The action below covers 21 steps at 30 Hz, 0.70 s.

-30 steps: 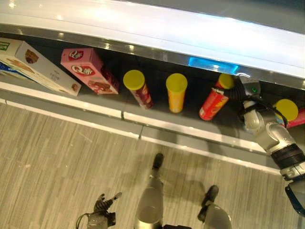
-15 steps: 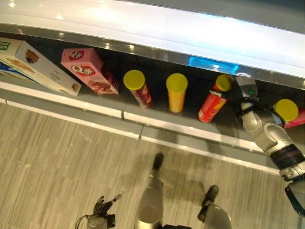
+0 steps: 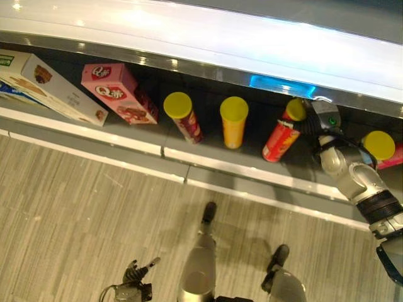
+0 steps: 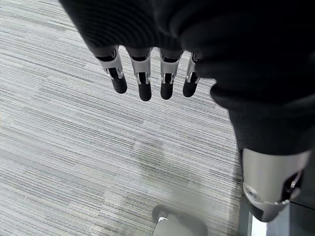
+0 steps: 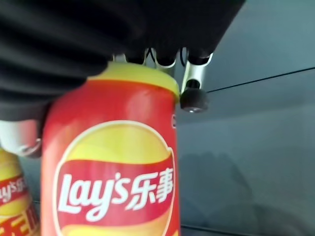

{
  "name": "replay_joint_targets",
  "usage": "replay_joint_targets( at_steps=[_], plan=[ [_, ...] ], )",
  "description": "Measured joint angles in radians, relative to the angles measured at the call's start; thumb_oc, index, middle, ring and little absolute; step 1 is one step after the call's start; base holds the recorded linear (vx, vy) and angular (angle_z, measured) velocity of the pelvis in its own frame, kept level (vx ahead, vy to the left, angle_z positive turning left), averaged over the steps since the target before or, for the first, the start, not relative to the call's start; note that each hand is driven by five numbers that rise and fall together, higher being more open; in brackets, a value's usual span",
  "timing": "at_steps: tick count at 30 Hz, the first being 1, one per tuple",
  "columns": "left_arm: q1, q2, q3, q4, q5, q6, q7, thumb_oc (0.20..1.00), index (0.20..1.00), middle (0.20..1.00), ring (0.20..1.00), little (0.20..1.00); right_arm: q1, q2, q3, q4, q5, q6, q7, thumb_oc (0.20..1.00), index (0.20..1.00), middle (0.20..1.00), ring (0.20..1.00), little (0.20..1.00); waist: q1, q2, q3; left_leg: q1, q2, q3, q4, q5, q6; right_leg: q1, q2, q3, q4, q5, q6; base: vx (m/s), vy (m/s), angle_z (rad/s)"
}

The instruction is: Put the goods on the table back onto the shelves and tidy them up.

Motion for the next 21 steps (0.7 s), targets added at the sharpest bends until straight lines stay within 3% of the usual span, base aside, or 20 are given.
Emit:
replay_joint_targets(
  at_steps=[9, 11, 13, 14, 21],
  plan=[
    [-0.001, 0.000, 0.000, 0.007, 0.001, 0.000, 0.000, 1.000, 1.000, 1.000, 1.000, 1.000, 0.000, 0.000, 0.000, 0.001, 0.000, 0.001, 0.000, 0.200, 0.200, 0.200, 0.200, 0.200, -0.001, 0.002, 0.001, -0.008, -0.005, 0.002, 0.014, -0.007, 0.008, -0.002, -0.007, 0.000, 0.000, 0.000, 0.000, 0.00, 0.000, 0.00],
    [-0.002, 0.000, 0.000, 0.007, 0.001, 0.000, 0.000, 1.000, 1.000, 1.000, 1.000, 1.000, 0.000, 0.001, 0.000, 0.001, 0.000, 0.001, 0.000, 0.580, 0.580, 0.580, 0.580, 0.580, 0.000, 0.002, 0.001, -0.011, -0.006, 0.001, 0.019, -0.009, 0.009, -0.002, -0.007, 0.000, 0.000, 0.000, 0.000, 0.00, 0.000, 0.00],
    [-0.006, 0.000, 0.000, 0.007, 0.001, 0.000, 0.000, 1.000, 1.000, 1.000, 1.000, 1.000, 0.000, 0.002, 0.000, 0.001, 0.000, 0.001, 0.000, 0.718, 0.718, 0.718, 0.718, 0.718, 0.000, 0.002, 0.001, -0.017, -0.007, 0.000, 0.027, -0.013, 0.009, -0.003, -0.007, -0.001, 0.001, 0.000, 0.000, 0.00, 0.000, 0.00],
    [-0.007, 0.000, 0.000, 0.007, 0.001, 0.000, 0.000, 1.000, 1.000, 1.000, 1.000, 1.000, 0.000, 0.003, 0.000, 0.001, 0.000, 0.000, -0.001, 1.000, 1.000, 1.000, 1.000, 1.000, 0.000, 0.002, 0.001, -0.017, -0.007, 0.000, 0.028, -0.013, 0.009, -0.003, -0.007, -0.001, 0.001, 0.000, 0.000, 0.00, 0.000, 0.00],
    [-0.015, 0.000, -0.001, 0.002, 0.001, 0.000, 0.001, 1.000, 1.000, 1.000, 1.000, 1.000, -0.002, 0.003, 0.000, 0.001, 0.001, 0.000, -0.002, 1.000, 1.000, 1.000, 1.000, 1.000, -0.001, 0.002, 0.001, -0.016, -0.009, 0.000, 0.029, -0.013, 0.009, -0.003, -0.008, 0.000, 0.004, 0.000, 0.000, 0.00, 0.000, 0.00]
  ],
)
